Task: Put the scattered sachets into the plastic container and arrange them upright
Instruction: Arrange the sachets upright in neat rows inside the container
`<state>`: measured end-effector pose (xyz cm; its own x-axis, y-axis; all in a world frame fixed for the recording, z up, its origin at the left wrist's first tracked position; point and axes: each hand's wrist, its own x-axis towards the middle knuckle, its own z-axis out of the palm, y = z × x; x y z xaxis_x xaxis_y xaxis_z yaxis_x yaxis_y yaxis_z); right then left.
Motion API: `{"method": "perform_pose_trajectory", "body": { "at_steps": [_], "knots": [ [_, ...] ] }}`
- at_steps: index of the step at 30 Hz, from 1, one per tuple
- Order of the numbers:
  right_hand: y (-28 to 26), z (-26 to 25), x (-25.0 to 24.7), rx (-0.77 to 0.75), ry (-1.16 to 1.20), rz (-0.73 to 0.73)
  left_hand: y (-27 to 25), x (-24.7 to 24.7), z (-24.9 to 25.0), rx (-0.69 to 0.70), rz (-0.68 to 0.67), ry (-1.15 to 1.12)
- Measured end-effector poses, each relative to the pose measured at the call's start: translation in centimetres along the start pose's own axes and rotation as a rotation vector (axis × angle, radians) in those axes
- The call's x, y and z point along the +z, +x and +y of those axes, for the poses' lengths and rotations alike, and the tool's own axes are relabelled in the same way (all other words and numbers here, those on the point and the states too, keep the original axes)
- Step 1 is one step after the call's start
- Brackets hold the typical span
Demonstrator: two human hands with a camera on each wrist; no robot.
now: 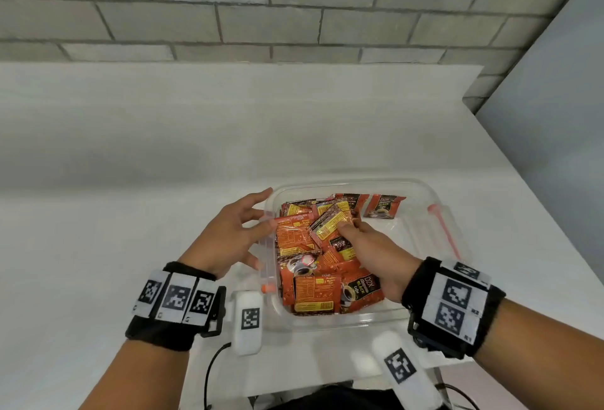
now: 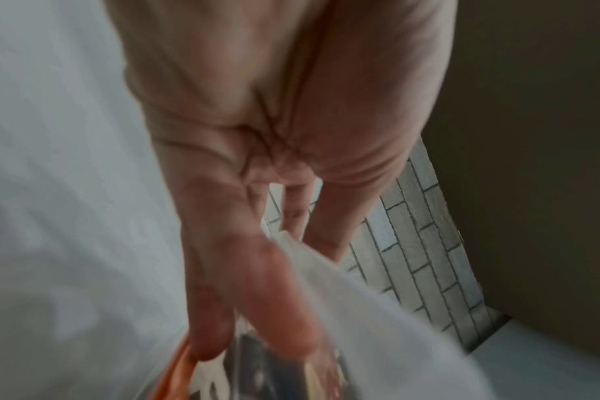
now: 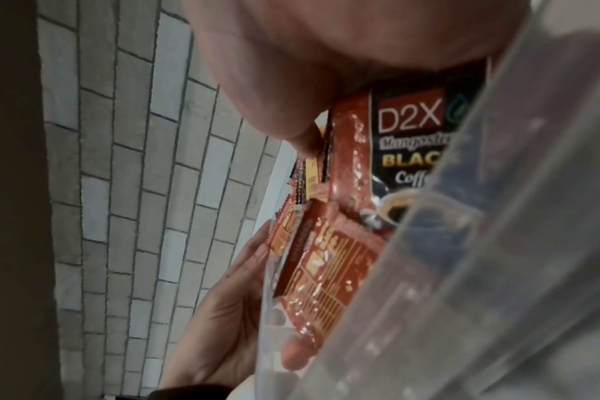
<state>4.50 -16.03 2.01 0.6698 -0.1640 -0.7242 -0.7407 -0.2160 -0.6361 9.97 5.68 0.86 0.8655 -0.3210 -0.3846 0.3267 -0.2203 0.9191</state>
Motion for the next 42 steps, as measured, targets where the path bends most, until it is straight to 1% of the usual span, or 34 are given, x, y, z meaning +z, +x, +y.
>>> {"method": "perform_pose_trajectory", "body": {
  "at_steps": [4, 6, 8, 11, 13, 17, 21, 24, 30, 35, 39, 41, 42],
  "knots": [
    [-0.7, -0.3, -0.3, -0.011, 0.029, 0.003, -0.2, 0.0, 0.1, -0.006, 0.006, 0.006],
    [-1.3, -0.6, -1.2, -0.012, 0.037, 0.034, -0.2, 0.1, 0.0, -0.008, 0.011, 0.006],
    [-1.6, -1.1, -2.6, 0.001, 0.055, 0.119, -0.2, 0.1, 0.0, -0.008, 0.010, 0.013],
    [-1.2, -2.4, -5.3, 0.048, 0.171, 0.273, -0.1, 0.0, 0.1, -0.008, 0.008, 0.022],
    [-0.4, -3.0, -6.4, 0.094, 0.230, 0.308, 0.0, 0.0, 0.1, -0.008, 0.009, 0.023],
    [1.2, -3.3, -6.2, 0.154, 0.260, 0.245, 0.1, 0.0, 0.0, -0.009, 0.009, 0.021],
    [1.6, -3.6, -4.9, 0.123, 0.239, 0.171, 0.1, 0.0, 0.0, -0.008, 0.006, 0.023],
    [1.6, -3.9, -4.0, 0.093, 0.213, 0.160, 0.1, 0.0, 0.0, -0.008, 0.003, 0.021],
    [1.8, -4.4, -2.3, 0.086, 0.109, 0.063, 0.1, -0.1, -0.1, -0.003, 0.002, 0.021],
    [1.8, -4.5, -1.9, 0.087, 0.030, 0.076, 0.1, -0.1, -0.2, -0.002, 0.004, 0.023],
    [1.3, -4.0, -3.1, 0.082, 0.002, 0.165, 0.1, -0.1, -0.2, -0.006, 0.008, 0.015],
    [1.4, -3.7, -3.5, 0.096, 0.029, 0.137, 0.1, -0.1, -0.3, -0.004, 0.011, 0.016],
    [1.4, -3.6, -3.5, 0.101, 0.033, 0.100, 0.1, 0.0, -0.3, -0.004, 0.012, 0.017]
  ]
}}
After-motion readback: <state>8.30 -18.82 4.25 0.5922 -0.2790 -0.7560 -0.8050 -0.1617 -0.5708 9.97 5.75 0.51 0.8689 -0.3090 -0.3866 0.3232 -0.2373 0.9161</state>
